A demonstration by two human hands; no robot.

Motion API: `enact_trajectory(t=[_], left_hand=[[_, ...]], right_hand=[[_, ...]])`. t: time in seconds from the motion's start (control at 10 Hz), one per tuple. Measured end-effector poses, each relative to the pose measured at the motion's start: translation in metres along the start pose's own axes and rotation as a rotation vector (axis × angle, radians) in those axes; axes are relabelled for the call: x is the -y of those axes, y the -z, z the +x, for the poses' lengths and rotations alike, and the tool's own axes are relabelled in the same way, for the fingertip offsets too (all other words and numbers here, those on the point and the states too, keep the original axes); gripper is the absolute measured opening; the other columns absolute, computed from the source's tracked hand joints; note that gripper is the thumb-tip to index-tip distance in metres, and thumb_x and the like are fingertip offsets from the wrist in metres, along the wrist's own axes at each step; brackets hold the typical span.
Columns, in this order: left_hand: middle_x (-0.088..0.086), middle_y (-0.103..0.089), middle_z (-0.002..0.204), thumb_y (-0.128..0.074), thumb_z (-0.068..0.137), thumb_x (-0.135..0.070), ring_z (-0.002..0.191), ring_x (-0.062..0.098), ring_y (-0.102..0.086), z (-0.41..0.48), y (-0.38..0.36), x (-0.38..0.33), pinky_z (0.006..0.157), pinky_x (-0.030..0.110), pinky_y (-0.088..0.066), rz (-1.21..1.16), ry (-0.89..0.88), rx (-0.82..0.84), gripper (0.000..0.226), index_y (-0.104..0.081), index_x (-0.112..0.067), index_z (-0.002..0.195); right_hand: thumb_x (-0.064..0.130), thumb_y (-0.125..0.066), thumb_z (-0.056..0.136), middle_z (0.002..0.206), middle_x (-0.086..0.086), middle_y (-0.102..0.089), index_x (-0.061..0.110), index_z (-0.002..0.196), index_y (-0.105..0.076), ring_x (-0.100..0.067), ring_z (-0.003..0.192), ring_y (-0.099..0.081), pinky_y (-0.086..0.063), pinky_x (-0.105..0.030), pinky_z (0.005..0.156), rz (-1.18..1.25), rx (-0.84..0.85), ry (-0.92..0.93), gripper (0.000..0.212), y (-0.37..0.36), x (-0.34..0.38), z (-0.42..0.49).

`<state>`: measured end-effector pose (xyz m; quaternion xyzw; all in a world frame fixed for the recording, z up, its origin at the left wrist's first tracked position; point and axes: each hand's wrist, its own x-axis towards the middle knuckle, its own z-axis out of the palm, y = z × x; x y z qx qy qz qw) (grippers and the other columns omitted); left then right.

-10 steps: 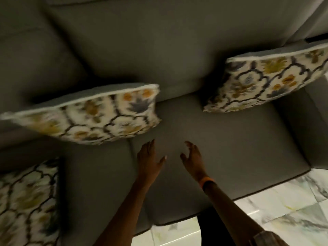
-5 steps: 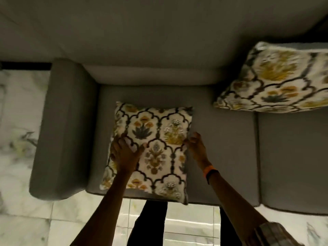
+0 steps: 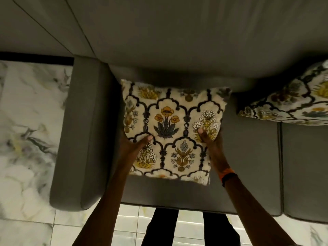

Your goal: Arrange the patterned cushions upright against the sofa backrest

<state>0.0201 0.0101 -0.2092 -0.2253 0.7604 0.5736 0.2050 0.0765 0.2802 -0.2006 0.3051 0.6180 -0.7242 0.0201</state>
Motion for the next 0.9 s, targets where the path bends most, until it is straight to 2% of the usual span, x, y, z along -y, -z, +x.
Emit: enact_trajectory(t=[0.1, 0.2, 0.3, 0.4, 0.5, 0.6, 0.7, 0.8, 0.9], left_hand=[[0.011, -0.044, 0.152, -0.094, 0.051, -0.02, 0.136, 0.022, -0.048, 0.022, 0.021, -0.038, 0.11, 0.049, -0.046, -0.031, -0.101, -0.077, 0.127, -0.019, -0.019, 0.154], [0.011, -0.038, 0.157, -0.097, 0.039, -0.032, 0.142, 0.023, -0.042, 0.05, 0.034, -0.066, 0.111, 0.042, -0.044, -0.025, -0.184, -0.05, 0.142, -0.016, -0.01, 0.154], [-0.003, -0.04, 0.153, -0.097, 0.052, -0.029, 0.136, 0.011, -0.044, 0.069, 0.032, -0.079, 0.116, 0.038, -0.042, 0.028, -0.224, 0.028, 0.125, -0.023, -0.016, 0.153], [0.0, -0.029, 0.161, -0.096, 0.056, -0.026, 0.145, 0.016, -0.035, 0.08, 0.028, -0.082, 0.121, 0.047, -0.035, 0.039, -0.216, 0.021, 0.128, -0.014, -0.019, 0.155], [0.0, -0.042, 0.155, -0.094, 0.055, -0.034, 0.14, 0.009, -0.046, 0.086, 0.031, -0.08, 0.112, 0.034, -0.046, -0.033, -0.284, -0.065, 0.121, -0.025, -0.019, 0.153], [-0.003, -0.047, 0.151, -0.093, 0.06, -0.028, 0.134, 0.001, -0.05, 0.087, 0.029, -0.069, 0.105, 0.022, -0.05, -0.057, -0.306, -0.122, 0.111, -0.029, -0.02, 0.151], [-0.02, -0.039, 0.145, -0.091, 0.065, -0.014, 0.127, -0.019, -0.045, 0.087, 0.016, -0.057, 0.097, 0.009, -0.048, 0.012, -0.28, -0.179, 0.107, -0.023, -0.043, 0.142], [-0.001, -0.024, 0.162, -0.09, 0.067, -0.019, 0.147, 0.011, -0.031, 0.083, 0.011, -0.067, 0.118, 0.033, -0.036, 0.073, -0.165, -0.167, 0.12, -0.01, -0.027, 0.155], [0.007, -0.006, 0.168, -0.083, 0.071, -0.048, 0.153, 0.027, -0.015, 0.06, 0.014, -0.066, 0.122, 0.039, -0.019, 0.257, -0.018, -0.227, 0.123, 0.0, -0.021, 0.158]], right_hand=[[0.028, -0.085, 0.081, 0.142, 0.009, -0.065, 0.035, 0.148, -0.044, -0.012, 0.129, -0.065, -0.059, -0.029, 0.099, -0.033, 0.034, 0.148, 0.078, -0.013, 0.039, 0.012], [0.011, -0.092, 0.069, 0.134, 0.016, -0.066, 0.023, 0.147, -0.043, 0.005, 0.125, -0.062, -0.053, -0.014, 0.098, -0.198, 0.072, 0.215, 0.093, -0.028, 0.058, 0.041], [-0.001, -0.089, 0.071, 0.137, 0.004, -0.062, 0.003, 0.148, -0.044, 0.012, 0.122, -0.059, -0.049, -0.009, 0.1, -0.289, 0.188, 0.181, 0.09, -0.047, 0.057, 0.064], [-0.008, -0.085, 0.074, 0.144, -0.012, -0.06, 0.0, 0.148, -0.046, -0.015, 0.134, -0.058, -0.051, -0.029, 0.112, -0.254, 0.189, 0.15, 0.084, -0.065, 0.057, 0.077], [-0.002, -0.089, 0.071, 0.133, -0.001, -0.07, 0.008, 0.142, -0.054, -0.011, 0.129, -0.064, -0.054, -0.024, 0.104, -0.203, 0.143, 0.141, 0.08, -0.074, 0.051, 0.083], [0.007, -0.091, 0.071, 0.13, 0.001, -0.072, 0.009, 0.142, -0.055, -0.007, 0.124, -0.067, -0.057, -0.024, 0.101, -0.228, 0.104, 0.092, 0.079, -0.07, 0.039, 0.079], [0.014, -0.089, 0.076, 0.144, -0.011, -0.063, 0.008, 0.149, -0.045, -0.023, 0.135, -0.059, -0.051, -0.047, 0.112, -0.299, 0.107, 0.071, 0.086, -0.059, 0.027, 0.087], [0.023, -0.085, 0.082, 0.161, -0.01, -0.042, 0.013, 0.16, -0.028, -0.027, 0.148, -0.042, -0.039, -0.04, 0.121, -0.513, 0.159, 0.046, 0.096, -0.054, 0.03, 0.094], [0.037, -0.073, 0.091, 0.17, -0.008, -0.025, 0.02, 0.164, -0.017, -0.027, 0.154, -0.028, -0.033, -0.037, 0.121, -0.857, 0.198, -0.019, 0.093, -0.018, 0.016, 0.059]])
